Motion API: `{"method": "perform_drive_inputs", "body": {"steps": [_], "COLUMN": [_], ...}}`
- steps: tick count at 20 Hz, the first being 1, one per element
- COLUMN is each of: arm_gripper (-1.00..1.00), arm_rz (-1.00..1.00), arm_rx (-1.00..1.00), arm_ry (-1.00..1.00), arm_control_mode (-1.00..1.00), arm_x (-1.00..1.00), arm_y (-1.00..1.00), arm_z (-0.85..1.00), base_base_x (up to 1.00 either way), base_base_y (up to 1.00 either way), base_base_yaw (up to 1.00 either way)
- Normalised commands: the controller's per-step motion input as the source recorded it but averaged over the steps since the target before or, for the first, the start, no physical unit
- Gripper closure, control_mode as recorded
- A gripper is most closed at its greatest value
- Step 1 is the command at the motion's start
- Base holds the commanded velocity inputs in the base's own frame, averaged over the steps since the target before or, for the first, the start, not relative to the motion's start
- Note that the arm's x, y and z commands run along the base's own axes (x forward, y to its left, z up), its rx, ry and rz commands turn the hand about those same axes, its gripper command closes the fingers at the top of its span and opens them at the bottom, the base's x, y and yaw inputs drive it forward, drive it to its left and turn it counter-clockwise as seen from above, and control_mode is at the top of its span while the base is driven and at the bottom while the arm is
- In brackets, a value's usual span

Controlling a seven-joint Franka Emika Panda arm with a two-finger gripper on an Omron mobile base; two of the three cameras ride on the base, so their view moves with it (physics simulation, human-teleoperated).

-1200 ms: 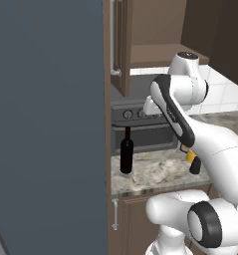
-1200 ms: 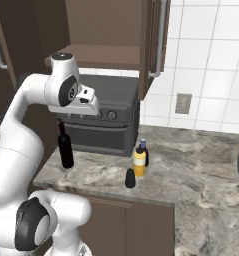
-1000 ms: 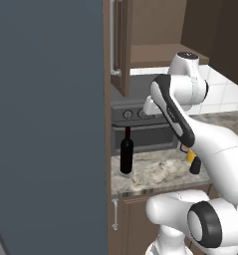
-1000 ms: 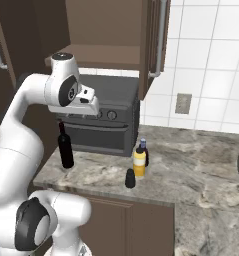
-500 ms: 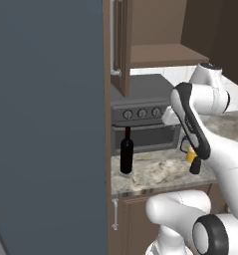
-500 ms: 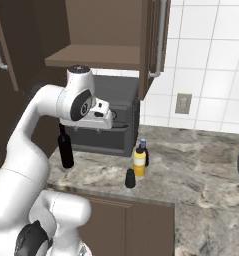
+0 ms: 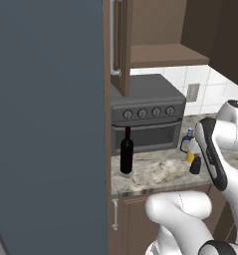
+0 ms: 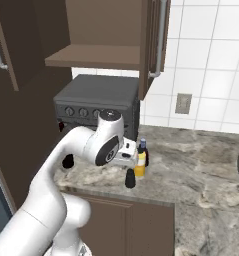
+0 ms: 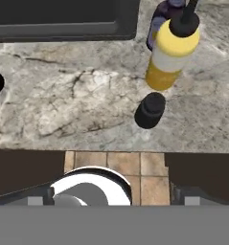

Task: There are various items on the counter. Only move the condiments/shakers into the cabinet.

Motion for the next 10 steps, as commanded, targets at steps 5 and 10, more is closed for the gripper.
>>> {"method": "perform_drive_inputs", "body": {"steps": [5, 10], "arm_gripper": [-1.0, -1.0], "arm_rz": [-0.14, -0.3], "arm_rx": [0.0, 0.0], "arm_ry": [0.0, 0.0], "arm_control_mode": [-1.0, -1.0], "arm_x": [-0.05, 0.13], "arm_y": [-0.71, -0.21], "arm_z": [-0.93, -0.62], "base_base_x": [0.0, 0.0], "base_base_y": [0.0, 0.0], "base_base_yaw": [0.0, 0.0]}}
